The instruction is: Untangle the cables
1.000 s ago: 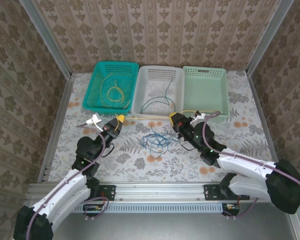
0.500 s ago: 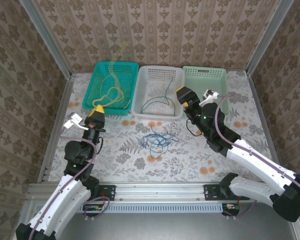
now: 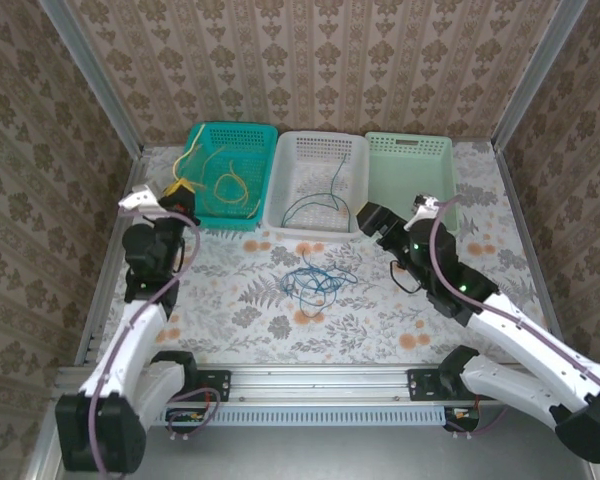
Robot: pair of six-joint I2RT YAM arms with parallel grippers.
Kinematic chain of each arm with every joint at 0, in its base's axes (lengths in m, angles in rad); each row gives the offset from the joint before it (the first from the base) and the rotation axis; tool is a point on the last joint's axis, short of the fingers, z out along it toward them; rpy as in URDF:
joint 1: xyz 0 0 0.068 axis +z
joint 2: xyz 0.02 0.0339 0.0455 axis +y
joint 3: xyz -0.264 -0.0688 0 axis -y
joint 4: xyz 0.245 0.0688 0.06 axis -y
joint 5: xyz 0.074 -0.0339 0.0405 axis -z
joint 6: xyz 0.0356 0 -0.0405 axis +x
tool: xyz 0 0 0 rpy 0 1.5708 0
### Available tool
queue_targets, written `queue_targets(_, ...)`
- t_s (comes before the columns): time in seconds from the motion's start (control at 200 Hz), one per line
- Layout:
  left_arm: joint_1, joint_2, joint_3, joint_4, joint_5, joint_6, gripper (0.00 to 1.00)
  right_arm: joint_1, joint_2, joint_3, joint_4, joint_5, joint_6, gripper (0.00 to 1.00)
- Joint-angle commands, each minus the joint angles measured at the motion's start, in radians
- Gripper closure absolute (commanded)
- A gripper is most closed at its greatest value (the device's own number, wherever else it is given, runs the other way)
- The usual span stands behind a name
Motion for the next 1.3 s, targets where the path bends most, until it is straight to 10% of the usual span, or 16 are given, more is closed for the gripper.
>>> queue_targets(0.0, 0.084, 0.110, 0.086, 0.111, 0.256, -0.032, 1.00, -0.012, -0.067, -0.021, -0.070, 0.033, -0.067, 0.11)
queue_targets(0.305, 0.122, 0.432, 0.300, 0.158, 0.525, 0.006, 1.00, -0.019, -0.139, -0.094, -0.132, 0.029, -0.072, 0.11)
queue_targets(0.71, 0.098, 0.542, 0.206, 0.276, 0.565, 0.060, 1.00, -0.024, -0.173, -0.129, -0.151, 0.044, -0.074, 0.11)
queue_targets(1.295, 0.077, 0.504, 0.105, 0.052, 0.365, 0.112, 0.53, -0.039, -0.158, -0.131, -0.148, 0.036, -0.080, 0.11)
